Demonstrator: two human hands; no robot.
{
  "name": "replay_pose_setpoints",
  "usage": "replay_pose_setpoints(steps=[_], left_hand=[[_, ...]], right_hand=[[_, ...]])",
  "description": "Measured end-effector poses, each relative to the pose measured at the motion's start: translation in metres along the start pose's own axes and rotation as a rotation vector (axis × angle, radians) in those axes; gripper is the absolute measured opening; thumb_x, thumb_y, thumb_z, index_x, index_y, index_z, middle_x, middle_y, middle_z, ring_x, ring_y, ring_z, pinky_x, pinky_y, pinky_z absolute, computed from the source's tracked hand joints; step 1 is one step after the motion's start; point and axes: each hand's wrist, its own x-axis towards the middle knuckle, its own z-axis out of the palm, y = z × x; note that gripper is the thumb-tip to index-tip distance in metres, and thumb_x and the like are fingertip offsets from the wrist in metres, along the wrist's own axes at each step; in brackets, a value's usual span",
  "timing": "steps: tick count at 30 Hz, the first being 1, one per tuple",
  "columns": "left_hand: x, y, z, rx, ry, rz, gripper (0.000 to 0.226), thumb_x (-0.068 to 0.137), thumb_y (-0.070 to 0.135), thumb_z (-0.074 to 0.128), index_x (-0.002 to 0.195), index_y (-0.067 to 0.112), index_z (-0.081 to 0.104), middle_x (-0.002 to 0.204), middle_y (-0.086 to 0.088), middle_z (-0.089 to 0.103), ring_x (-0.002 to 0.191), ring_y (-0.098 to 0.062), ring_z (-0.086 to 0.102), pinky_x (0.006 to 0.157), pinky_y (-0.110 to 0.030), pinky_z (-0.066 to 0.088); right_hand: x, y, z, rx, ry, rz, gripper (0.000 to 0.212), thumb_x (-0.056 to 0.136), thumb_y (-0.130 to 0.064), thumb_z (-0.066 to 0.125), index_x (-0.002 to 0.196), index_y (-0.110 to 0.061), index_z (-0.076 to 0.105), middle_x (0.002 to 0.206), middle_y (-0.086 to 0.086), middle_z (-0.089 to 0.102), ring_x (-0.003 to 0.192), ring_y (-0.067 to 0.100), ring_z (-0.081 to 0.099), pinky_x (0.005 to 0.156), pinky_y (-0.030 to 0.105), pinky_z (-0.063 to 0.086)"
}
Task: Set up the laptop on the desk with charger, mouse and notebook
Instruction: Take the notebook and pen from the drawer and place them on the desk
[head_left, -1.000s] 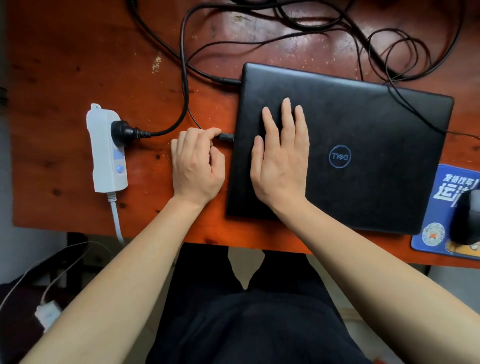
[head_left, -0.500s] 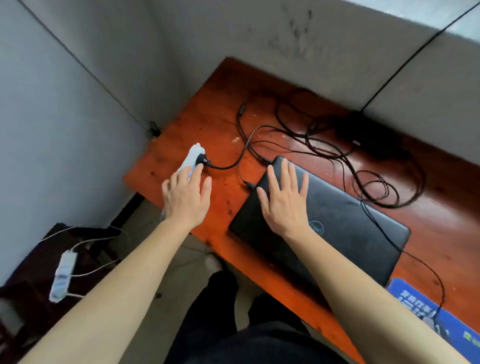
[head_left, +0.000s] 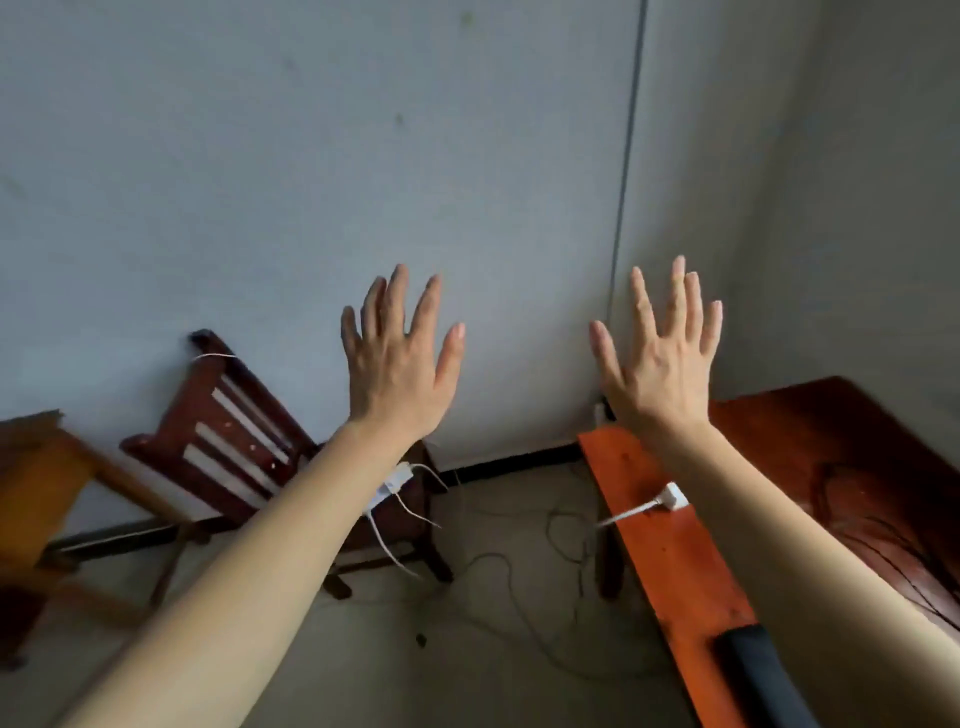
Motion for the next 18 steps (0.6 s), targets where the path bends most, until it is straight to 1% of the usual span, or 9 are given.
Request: replay_pose_setpoints(steps=[4, 6, 9, 11, 14, 18], left_hand=[[-0.037, -0.141, -0.079, 0.110, 0.096, -0.151, 0.060, 0.101, 0.049, 0.030, 0.149, 0.016, 0.043, 0.157, -0.019, 0.033, 0.142, -0.041, 0.032, 0.112, -0.065, 0.027], [-0.067, -0.218, -0.120, 0.176, 0.134, -0.231, 0.061, 0.101, 0.050, 0.027, 0.150, 0.016, 0.041, 0.159, -0.018, 0.031, 0.144, -0.040, 0.030, 0.113, -0.064, 0.026], [-0.117, -0.329, -0.180, 0.289, 0.179, -0.327, 0.062, 0.101, 0.051, 0.025, 0.151, 0.016, 0.039, 0.159, -0.019, 0.031, 0.143, -0.040, 0.030, 0.113, -0.063, 0.026], [-0.152, -0.390, -0.213, 0.361, 0.178, -0.402, 0.061, 0.101, 0.050, 0.027, 0.150, 0.015, 0.040, 0.157, -0.019, 0.033, 0.142, -0.040, 0.032, 0.112, -0.062, 0.027], [-0.208, -0.475, -0.259, 0.418, 0.174, -0.532, 0.060, 0.101, 0.049, 0.029, 0.149, 0.015, 0.042, 0.156, -0.020, 0.035, 0.140, -0.041, 0.034, 0.109, -0.061, 0.030], [-0.274, -0.561, -0.298, 0.491, 0.210, -0.667, 0.059, 0.101, 0.050, 0.030, 0.147, 0.015, 0.044, 0.153, -0.022, 0.038, 0.137, -0.041, 0.038, 0.108, -0.061, 0.032]], right_hand=[[0.013, -0.164, 0.029, 0.076, -0.013, -0.224, 0.072, 0.100, -0.067, 0.020, 0.160, -0.027, 0.012, 0.168, 0.015, 0.000, 0.154, 0.033, 0.000, 0.123, 0.058, 0.000], [0.004, -0.255, 0.049, 0.139, -0.014, -0.332, 0.073, 0.100, -0.067, 0.023, 0.159, -0.026, 0.013, 0.168, 0.015, 0.001, 0.154, 0.033, 0.001, 0.122, 0.058, 0.001], [-0.025, -0.388, 0.078, 0.258, -0.001, -0.463, 0.073, 0.099, -0.065, 0.031, 0.159, -0.024, 0.020, 0.167, 0.018, 0.008, 0.153, 0.036, 0.008, 0.121, 0.058, 0.006], [-0.048, -0.467, 0.095, 0.307, -0.014, -0.538, 0.074, 0.098, -0.064, 0.032, 0.158, -0.023, 0.023, 0.166, 0.019, 0.011, 0.153, 0.037, 0.011, 0.121, 0.059, 0.009], [-0.087, -0.582, 0.119, 0.371, -0.099, -0.665, 0.074, 0.097, -0.064, 0.032, 0.158, -0.023, 0.024, 0.166, 0.019, 0.012, 0.152, 0.037, 0.013, 0.121, 0.060, 0.012], [-0.132, -0.702, 0.146, 0.403, -0.166, -0.822, 0.073, 0.099, -0.066, 0.028, 0.160, -0.026, 0.016, 0.167, 0.016, 0.008, 0.154, 0.035, 0.008, 0.122, 0.058, 0.010]])
